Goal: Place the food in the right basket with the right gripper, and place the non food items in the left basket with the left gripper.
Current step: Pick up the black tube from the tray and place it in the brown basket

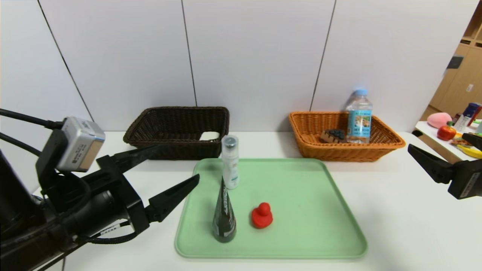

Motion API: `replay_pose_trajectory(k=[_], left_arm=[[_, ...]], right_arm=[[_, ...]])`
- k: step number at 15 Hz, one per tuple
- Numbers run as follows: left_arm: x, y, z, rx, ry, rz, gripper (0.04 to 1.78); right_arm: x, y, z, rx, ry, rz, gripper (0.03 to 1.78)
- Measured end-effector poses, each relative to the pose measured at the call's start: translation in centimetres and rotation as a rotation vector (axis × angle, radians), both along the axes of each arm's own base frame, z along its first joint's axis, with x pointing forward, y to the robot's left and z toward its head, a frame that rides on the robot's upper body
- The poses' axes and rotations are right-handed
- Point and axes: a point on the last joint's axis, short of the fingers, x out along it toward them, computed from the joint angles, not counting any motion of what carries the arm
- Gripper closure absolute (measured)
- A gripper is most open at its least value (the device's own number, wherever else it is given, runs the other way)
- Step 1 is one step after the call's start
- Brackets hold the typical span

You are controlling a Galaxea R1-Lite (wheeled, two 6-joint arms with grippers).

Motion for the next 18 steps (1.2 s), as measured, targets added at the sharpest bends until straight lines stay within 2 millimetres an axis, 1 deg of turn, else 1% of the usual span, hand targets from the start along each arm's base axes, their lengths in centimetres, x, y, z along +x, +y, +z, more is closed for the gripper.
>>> replay_pose_trajectory(k=[2, 4, 7, 8, 10, 12, 14, 16, 18], left_arm=[[0.9, -1.1, -0.8, 0.012, 0.029, -0.025, 0.13], [2.4, -2.3, -1.5, 0.011, 0.036, -0.032, 0.13], [5.0, -4.1, -2.8, -0.022, -0.019, -0.04, 0.13], [5.6, -4.5, -3.0, -0.048, -0.057, -0.041, 0.13], [5.9, -4.7, -3.2, -0.075, -0.067, -0.043, 0.13], [5.2, -4.3, -2.8, -0.09, -0.039, -0.043, 0.13], [4.2, -3.6, -1.7, -0.1, -0.032, -0.032, 0.13], [2.5, -3.1, -0.4, -0.118, -0.034, -0.027, 0.13], [0.3, -3.3, 0.5, -0.141, -0.029, -0.047, 0.13]], right_arm=[[-1.1, -0.2, -0.4, -0.001, 0.018, 0.001, 0.12], [-1.8, -0.3, -0.4, -0.002, 0.021, 0.002, 0.12], [-2.6, -0.5, -0.4, -0.003, 0.024, -0.002, 0.11], [-2.8, -0.5, -0.5, -0.004, 0.033, -0.001, 0.11], [-3.0, -0.6, -0.6, -0.002, 0.033, 0.002, 0.11], [-3.2, -0.6, -0.9, -0.004, 0.041, 0.003, 0.11], [-3.3, -0.7, -1.2, -0.005, 0.049, 0.002, 0.11], [-3.4, -0.7, -1.4, -0.006, 0.056, 0.001, 0.11], [-3.5, -0.7, -1.6, -0.008, 0.058, 0.003, 0.11]])
